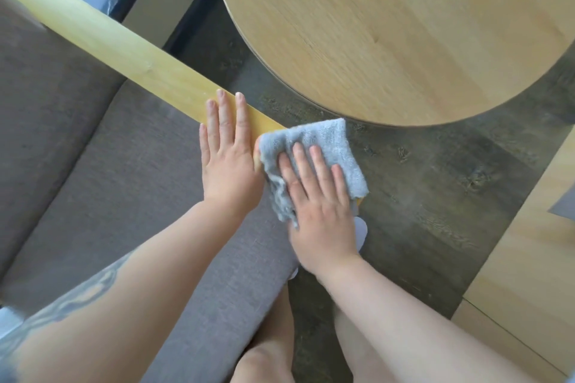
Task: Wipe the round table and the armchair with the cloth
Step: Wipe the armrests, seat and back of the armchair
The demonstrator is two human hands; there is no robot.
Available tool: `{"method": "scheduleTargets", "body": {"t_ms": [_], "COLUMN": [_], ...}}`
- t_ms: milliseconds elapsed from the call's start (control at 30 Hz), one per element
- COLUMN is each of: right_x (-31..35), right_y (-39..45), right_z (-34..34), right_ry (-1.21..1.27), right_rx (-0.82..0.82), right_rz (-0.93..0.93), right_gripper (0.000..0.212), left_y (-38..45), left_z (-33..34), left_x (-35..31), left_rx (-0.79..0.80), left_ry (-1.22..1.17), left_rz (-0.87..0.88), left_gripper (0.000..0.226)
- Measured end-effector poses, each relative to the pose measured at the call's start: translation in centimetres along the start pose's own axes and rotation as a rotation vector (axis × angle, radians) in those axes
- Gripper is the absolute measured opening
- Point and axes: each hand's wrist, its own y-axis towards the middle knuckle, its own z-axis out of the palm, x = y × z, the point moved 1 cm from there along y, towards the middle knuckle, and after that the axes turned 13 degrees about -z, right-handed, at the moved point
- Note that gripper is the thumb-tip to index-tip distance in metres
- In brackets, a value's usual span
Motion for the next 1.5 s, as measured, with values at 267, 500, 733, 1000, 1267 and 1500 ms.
{"method": "scheduleTargets", "body": {"t_ms": [267, 500, 733, 1000, 1267, 1500], "right_x": [1.4, 0.1, -0.1, 2.0, -3.0, -1.1], "right_y": [2.2, -2.1, 4.6, 6.7, -0.2, 6.1], "right_z": [0.1, 0.1, -0.8, -0.5, -1.3, -1.5], "right_ry": [-0.066, -0.093, -0.113, -0.141, -0.142, -0.106], "right_rx": [0.033, 0.081, 0.071, 0.004, 0.057, 0.099], "right_rz": [-0.058, 0.033, -0.092, -0.009, -0.124, -0.277], "right_gripper": [0.072, 0.079, 0.074, 0.079, 0.075, 0.091], "left_y": [2.5, 4.4, 4.8, 4.9, 3.7, 4.8], "left_z": [-2.4, -3.8, -4.3, -3.7, -3.1, -4.3], "left_x": [3.1, 4.8, 5.1, 5.1, 3.8, 5.3], "left_rx": [-0.057, 0.047, 0.074, 0.045, -0.017, -0.043], "left_ry": [-0.013, 0.053, 0.005, -0.016, -0.052, -0.059], "left_rz": [0.167, 0.173, 0.184, 0.167, -0.006, -0.257], "left_gripper": [0.058, 0.062, 0.062, 0.060, 0.061, 0.070]}}
